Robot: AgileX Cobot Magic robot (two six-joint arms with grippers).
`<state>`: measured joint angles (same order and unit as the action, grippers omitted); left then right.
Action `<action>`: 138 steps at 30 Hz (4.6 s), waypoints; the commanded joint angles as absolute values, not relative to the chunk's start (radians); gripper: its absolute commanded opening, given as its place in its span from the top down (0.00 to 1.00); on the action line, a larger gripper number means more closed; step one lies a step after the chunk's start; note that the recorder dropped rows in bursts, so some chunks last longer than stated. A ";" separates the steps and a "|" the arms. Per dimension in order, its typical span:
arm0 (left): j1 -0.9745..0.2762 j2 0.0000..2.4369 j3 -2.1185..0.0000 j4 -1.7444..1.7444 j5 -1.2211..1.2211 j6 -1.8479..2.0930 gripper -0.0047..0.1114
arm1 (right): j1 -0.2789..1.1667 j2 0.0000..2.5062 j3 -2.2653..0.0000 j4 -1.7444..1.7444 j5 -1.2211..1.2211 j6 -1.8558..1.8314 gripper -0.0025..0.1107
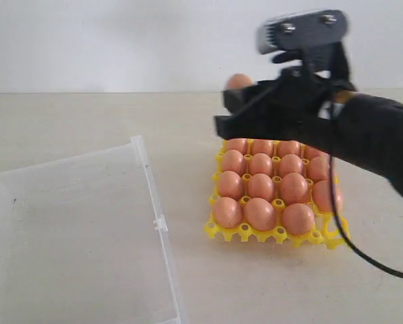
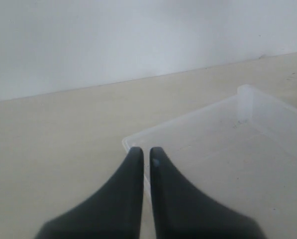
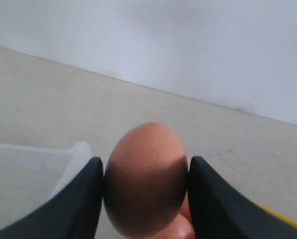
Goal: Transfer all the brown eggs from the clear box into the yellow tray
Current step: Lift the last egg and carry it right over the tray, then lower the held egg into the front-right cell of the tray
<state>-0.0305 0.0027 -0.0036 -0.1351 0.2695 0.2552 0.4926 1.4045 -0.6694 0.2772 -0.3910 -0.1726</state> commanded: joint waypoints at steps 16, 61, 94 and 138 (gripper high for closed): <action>-0.034 0.000 0.000 -0.142 0.262 0.255 0.92 | 0.408 0.881 -0.031 0.296 -0.466 -0.057 0.98; -0.034 0.000 0.000 -0.142 0.262 0.255 0.92 | 0.408 1.718 -0.082 0.305 -1.081 -0.134 0.98; -0.034 0.000 0.000 -0.142 0.262 0.255 0.92 | 0.408 1.660 -0.156 0.304 -0.908 -0.105 0.44; -0.034 0.000 0.000 -0.142 0.262 0.255 0.92 | 0.408 1.453 -0.151 0.313 -0.557 -0.160 0.98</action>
<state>-0.0305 0.0027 -0.0036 -0.1351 0.2695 0.2552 0.4101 1.4213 -0.1555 0.3144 -0.5280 -0.1507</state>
